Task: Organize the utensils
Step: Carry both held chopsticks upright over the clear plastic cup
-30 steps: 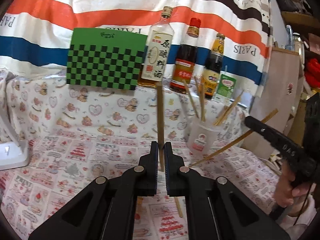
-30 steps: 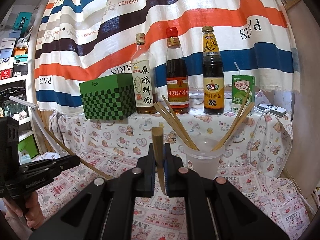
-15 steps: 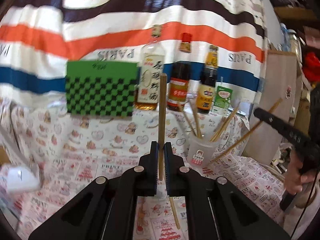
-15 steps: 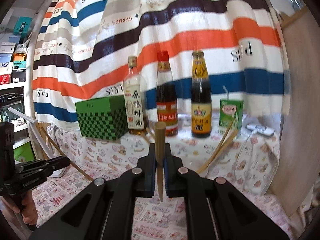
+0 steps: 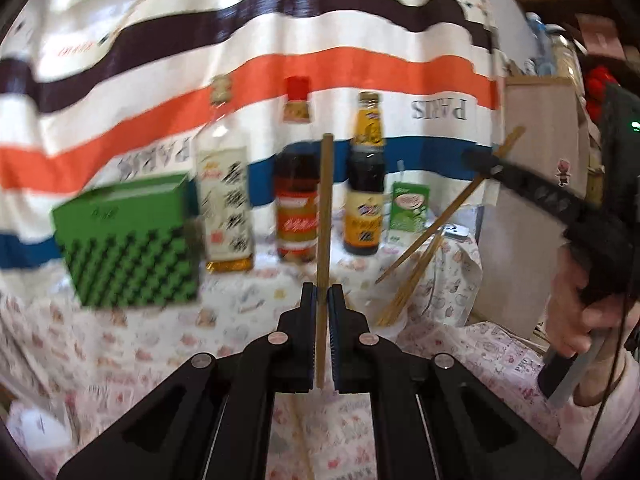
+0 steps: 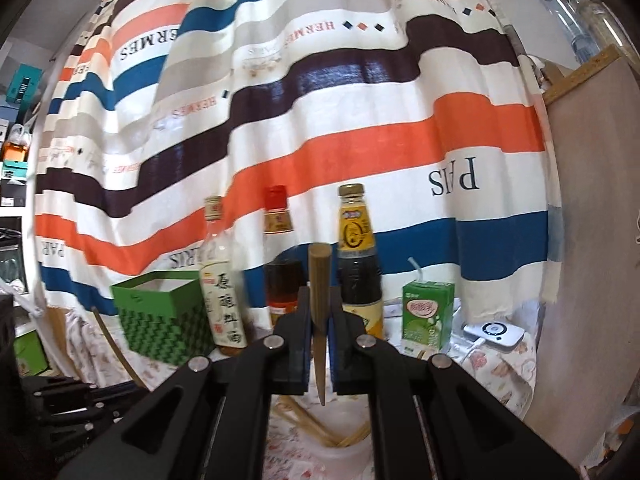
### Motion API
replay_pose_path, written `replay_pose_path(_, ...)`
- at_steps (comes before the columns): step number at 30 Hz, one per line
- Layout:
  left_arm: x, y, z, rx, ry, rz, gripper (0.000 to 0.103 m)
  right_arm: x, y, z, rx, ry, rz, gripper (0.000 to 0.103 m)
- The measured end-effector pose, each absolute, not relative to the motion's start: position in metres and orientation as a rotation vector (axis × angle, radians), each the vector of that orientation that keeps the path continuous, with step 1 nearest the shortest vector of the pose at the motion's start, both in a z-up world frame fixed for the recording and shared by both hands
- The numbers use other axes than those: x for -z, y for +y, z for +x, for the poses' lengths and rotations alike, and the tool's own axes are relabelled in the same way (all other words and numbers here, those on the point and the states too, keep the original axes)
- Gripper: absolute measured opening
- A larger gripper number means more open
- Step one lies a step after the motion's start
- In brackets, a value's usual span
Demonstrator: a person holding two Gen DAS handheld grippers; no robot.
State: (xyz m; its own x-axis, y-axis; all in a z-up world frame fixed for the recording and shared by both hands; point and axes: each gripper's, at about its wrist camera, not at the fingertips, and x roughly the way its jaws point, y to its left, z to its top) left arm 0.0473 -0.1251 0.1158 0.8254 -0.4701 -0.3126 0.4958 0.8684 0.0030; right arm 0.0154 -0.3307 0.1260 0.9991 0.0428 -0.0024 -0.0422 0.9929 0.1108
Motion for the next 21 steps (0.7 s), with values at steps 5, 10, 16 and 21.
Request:
replay_pose_path(5,-0.132,-0.154,0.066,0.550,0.258,0.055,0.005,-0.116,-0.345,0.046,-0.035,0.153,0.115,0.006)
replay_pose_path(10,-0.131,-0.176,0.098,0.583,0.277,0.009,0.005,-0.107,-0.365,0.068,-0.113,0.286,0.204,0.006)
replay_pose_path(16,-0.111,-0.206,0.125,0.592,0.380,0.051,0.005,-0.093,-0.371,0.089,-0.113,0.404,0.213,0.006)
replay_pose_path(21,-0.093,-0.221,0.135,0.549,0.427,0.109,0.005,-0.086,-0.368,0.099,-0.121,0.466,0.169,0.006)
